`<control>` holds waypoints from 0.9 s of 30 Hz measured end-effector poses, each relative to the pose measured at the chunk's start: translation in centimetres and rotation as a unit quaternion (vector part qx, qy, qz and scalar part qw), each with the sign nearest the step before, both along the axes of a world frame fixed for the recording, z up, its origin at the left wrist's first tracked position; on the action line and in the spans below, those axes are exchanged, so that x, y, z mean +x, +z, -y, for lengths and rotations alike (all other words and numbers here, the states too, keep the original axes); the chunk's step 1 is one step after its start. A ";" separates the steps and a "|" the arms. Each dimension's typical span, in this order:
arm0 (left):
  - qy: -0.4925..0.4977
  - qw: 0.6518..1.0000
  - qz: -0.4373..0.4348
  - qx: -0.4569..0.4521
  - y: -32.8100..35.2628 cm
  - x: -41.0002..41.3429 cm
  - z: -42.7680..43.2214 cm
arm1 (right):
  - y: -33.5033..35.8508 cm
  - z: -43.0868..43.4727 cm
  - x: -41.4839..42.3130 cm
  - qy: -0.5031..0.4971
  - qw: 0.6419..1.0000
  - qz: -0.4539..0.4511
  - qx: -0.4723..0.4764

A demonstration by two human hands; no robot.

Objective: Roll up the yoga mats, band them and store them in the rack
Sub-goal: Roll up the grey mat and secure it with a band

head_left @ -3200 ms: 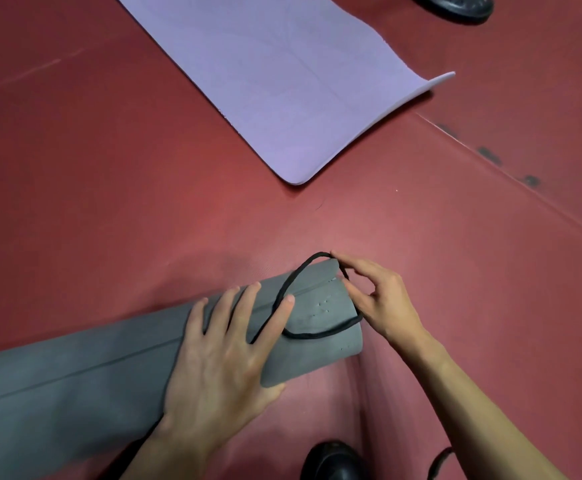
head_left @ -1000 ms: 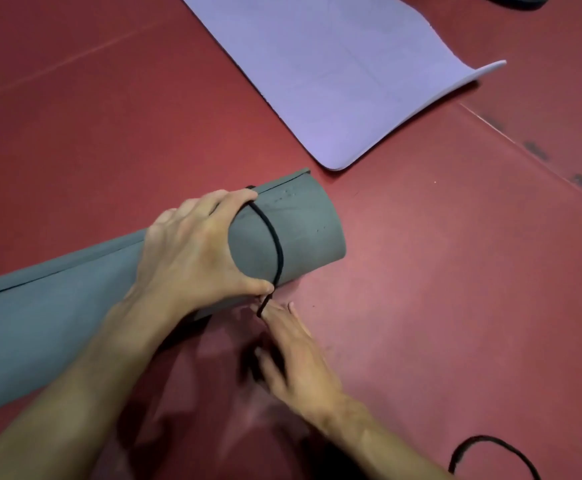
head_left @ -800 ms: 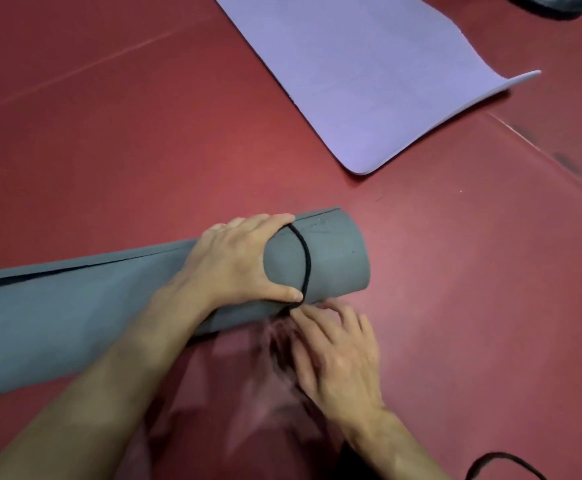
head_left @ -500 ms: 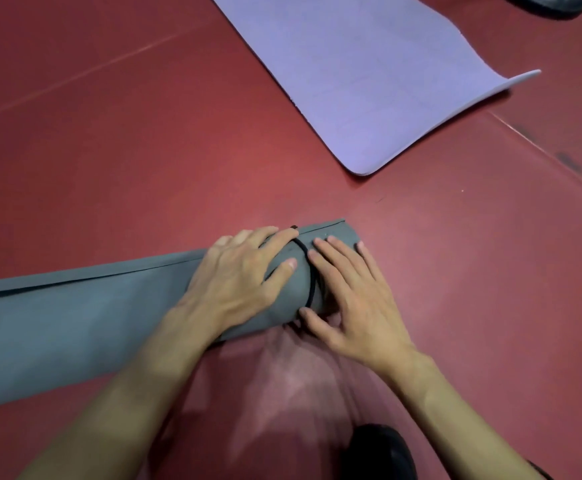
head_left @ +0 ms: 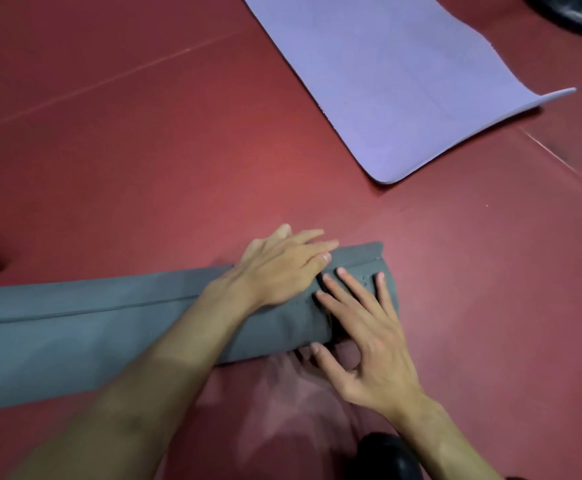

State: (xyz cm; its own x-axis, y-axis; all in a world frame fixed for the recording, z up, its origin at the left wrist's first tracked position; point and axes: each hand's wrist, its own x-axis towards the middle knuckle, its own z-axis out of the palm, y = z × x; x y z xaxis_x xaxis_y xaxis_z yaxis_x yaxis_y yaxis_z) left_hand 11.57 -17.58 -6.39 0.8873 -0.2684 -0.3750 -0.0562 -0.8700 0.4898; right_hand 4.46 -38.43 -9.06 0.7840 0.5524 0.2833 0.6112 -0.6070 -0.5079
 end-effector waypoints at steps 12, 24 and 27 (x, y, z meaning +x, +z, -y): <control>0.012 0.995 -0.020 -0.095 -0.8 -1.1 -0.5 | 2.1 1.6 6.5 0.077 0.977 -0.082 -0.181; 0.053 0.999 -0.001 -0.003 -1.7 -1.6 -2.1 | 2.7 0.5 4.7 0.092 0.965 -0.073 -0.233; 0.069 0.990 -0.076 -0.100 -2.3 -2.1 -2.4 | 4.0 1.5 5.8 0.152 0.950 -0.100 -0.255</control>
